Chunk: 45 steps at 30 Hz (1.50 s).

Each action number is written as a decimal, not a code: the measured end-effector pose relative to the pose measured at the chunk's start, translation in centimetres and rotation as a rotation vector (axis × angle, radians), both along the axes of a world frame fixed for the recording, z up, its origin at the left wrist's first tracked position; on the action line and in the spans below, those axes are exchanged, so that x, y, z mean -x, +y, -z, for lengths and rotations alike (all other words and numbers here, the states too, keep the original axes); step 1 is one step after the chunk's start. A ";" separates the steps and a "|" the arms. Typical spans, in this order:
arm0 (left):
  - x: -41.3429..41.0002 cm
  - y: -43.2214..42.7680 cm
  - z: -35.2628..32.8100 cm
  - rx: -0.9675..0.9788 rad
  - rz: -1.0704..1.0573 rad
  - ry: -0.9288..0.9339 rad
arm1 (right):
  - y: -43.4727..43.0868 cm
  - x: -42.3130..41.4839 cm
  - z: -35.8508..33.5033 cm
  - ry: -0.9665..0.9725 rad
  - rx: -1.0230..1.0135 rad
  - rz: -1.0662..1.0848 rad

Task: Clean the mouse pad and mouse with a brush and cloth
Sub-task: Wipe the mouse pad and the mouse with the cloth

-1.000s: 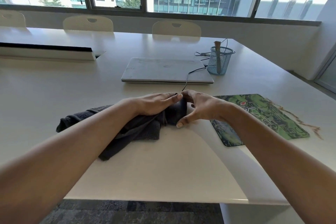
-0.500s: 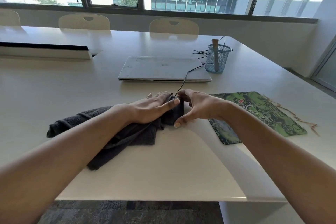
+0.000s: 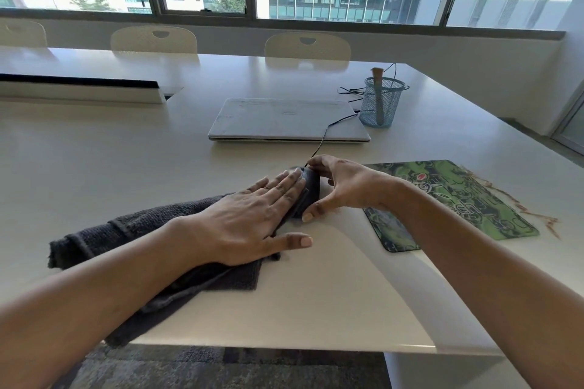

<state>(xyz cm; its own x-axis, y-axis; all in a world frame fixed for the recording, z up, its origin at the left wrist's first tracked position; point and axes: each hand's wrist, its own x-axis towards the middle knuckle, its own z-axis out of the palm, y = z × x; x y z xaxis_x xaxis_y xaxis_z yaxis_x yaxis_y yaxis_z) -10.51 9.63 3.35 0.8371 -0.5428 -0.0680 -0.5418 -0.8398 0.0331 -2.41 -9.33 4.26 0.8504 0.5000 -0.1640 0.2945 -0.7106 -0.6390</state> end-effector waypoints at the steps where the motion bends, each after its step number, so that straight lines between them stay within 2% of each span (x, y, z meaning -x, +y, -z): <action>1: -0.2 -0.2 -0.1 -0.012 0.007 -0.017 | 0.0 0.0 0.0 0.003 -0.004 -0.001; 16: -3.8 -2.4 -1.2 0.034 0.059 -0.001 | 0.0 0.1 0.5 -0.031 -0.114 0.050; 19: -2.7 -1.3 -1.2 0.212 0.054 0.022 | -0.1 0.0 0.5 -0.027 -0.075 0.039; 22: -1.3 0.4 -0.8 0.341 0.010 -0.072 | -0.1 -0.2 0.6 -0.011 -0.056 0.029; 26: -0.2 1.2 0.4 0.309 -0.005 -0.090 | -0.1 -0.4 0.6 -0.005 -0.057 0.031; 35: -0.1 1.8 -0.3 0.199 0.242 -0.239 | -0.1 -0.5 0.8 0.020 -0.089 0.027; 41: -0.6 1.2 0.3 0.207 0.155 -0.267 | 0.0 -0.5 0.7 0.018 -0.084 0.031; 45: -2.0 0.8 1.0 0.327 0.027 -0.214 | -0.1 -0.4 0.6 0.024 -0.078 0.028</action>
